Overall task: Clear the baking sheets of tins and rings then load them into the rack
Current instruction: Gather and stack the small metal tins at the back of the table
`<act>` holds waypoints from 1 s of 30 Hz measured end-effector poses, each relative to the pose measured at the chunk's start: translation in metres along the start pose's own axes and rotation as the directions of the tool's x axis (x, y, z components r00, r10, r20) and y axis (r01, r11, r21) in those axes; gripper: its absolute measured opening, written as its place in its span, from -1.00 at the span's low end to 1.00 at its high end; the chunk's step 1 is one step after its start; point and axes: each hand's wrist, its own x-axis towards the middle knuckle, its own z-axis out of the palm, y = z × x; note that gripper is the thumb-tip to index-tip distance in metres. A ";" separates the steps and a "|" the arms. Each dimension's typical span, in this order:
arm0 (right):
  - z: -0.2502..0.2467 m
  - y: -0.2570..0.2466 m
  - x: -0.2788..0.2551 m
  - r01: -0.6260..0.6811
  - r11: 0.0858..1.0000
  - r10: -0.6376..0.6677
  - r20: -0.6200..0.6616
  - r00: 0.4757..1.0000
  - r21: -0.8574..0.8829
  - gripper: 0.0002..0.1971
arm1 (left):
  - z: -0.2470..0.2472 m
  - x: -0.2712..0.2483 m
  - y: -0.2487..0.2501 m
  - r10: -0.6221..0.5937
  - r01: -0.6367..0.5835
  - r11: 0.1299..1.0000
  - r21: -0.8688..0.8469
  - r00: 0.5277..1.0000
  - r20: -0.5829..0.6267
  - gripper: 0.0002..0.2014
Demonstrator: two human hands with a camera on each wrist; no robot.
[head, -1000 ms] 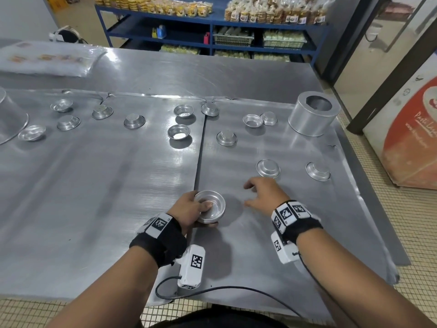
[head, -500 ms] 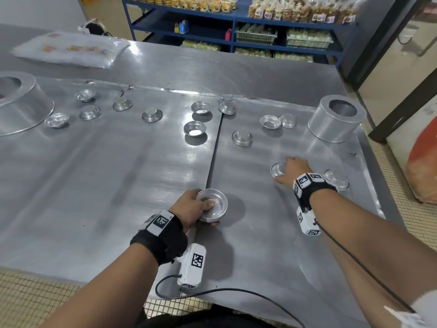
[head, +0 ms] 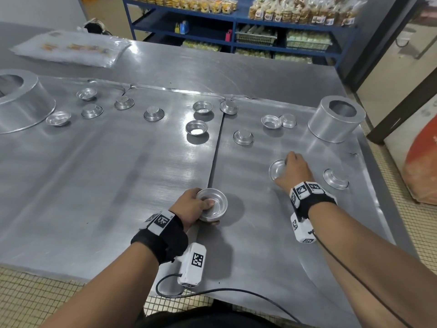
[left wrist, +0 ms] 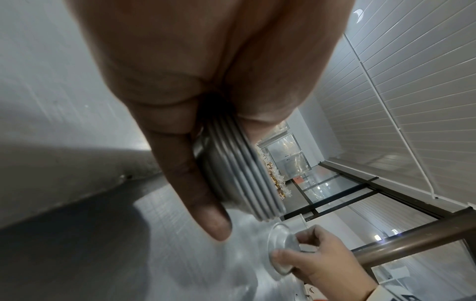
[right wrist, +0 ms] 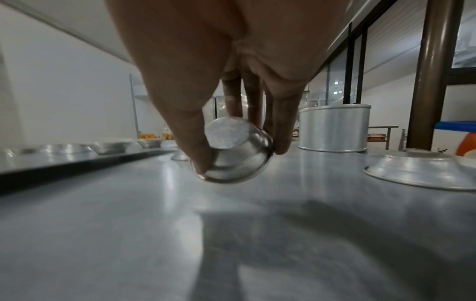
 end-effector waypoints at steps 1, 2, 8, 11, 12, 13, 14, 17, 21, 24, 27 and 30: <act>-0.002 -0.006 -0.005 0.010 0.999 -0.008 -0.033 0.999 0.036 -0.36 | 0.001 -0.001 0.000 -0.003 0.003 1.000 0.000 1.000 0.004 -0.78; -0.005 -0.011 -0.010 0.020 0.996 -0.015 -0.063 0.998 0.084 -0.36 | 0.003 -0.001 0.000 -0.008 0.008 1.000 -0.001 1.000 0.009 -0.76; -0.018 -0.052 -0.048 0.153 0.905 -0.077 -0.202 0.976 0.396 -0.30 | 0.010 -0.005 0.001 -0.027 0.027 0.999 -0.017 0.999 0.025 -0.71; -0.022 -0.067 -0.070 0.269 0.820 -0.156 -0.255 0.954 0.505 -0.31 | 0.013 -0.005 0.003 -0.041 0.042 0.998 -0.040 0.999 0.028 -0.69; -0.022 -0.070 -0.078 0.300 0.787 -0.178 -0.268 0.947 0.539 -0.32 | 0.014 -0.006 0.004 -0.050 0.052 0.997 -0.065 0.998 0.032 -0.67; -0.021 -0.073 -0.086 0.323 0.758 -0.195 -0.276 0.941 0.566 -0.33 | 0.015 -0.006 0.005 -0.059 0.063 0.993 -0.096 0.997 0.043 -0.64; -0.020 -0.076 -0.093 0.341 0.732 -0.209 -0.282 0.936 0.589 -0.33 | 0.015 -0.007 0.007 -0.063 0.071 0.990 -0.122 0.996 0.061 -0.59; -0.012 -0.082 -0.113 0.374 0.660 -0.251 -0.277 0.927 0.652 -0.36 | 0.013 -0.006 0.007 -0.061 0.077 0.991 -0.110 0.988 0.139 -0.47; 0.000 -0.084 -0.131 0.344 0.654 -0.290 -0.197 0.937 0.674 -0.36 | 0.010 -0.002 0.006 -0.062 0.070 0.997 -0.039 0.980 0.188 -0.38; 0.006 -0.083 -0.140 0.302 0.687 -0.283 -0.140 0.949 0.661 -0.36 | 0.013 -0.001 0.006 -0.046 0.054 0.998 -0.035 0.979 0.197 -0.47; 0.010 -0.082 -0.146 0.263 0.703 -0.287 -0.074 0.955 0.661 -0.40 | 0.015 -0.001 0.003 -0.015 0.018 1.000 -0.012 0.982 0.189 -0.64; 0.014 -0.078 -0.146 0.202 0.700 -0.266 -0.012 0.964 0.685 -0.40 | 0.017 0.000 -0.001 0.006 -0.013 0.999 0.036 0.984 0.178 -0.65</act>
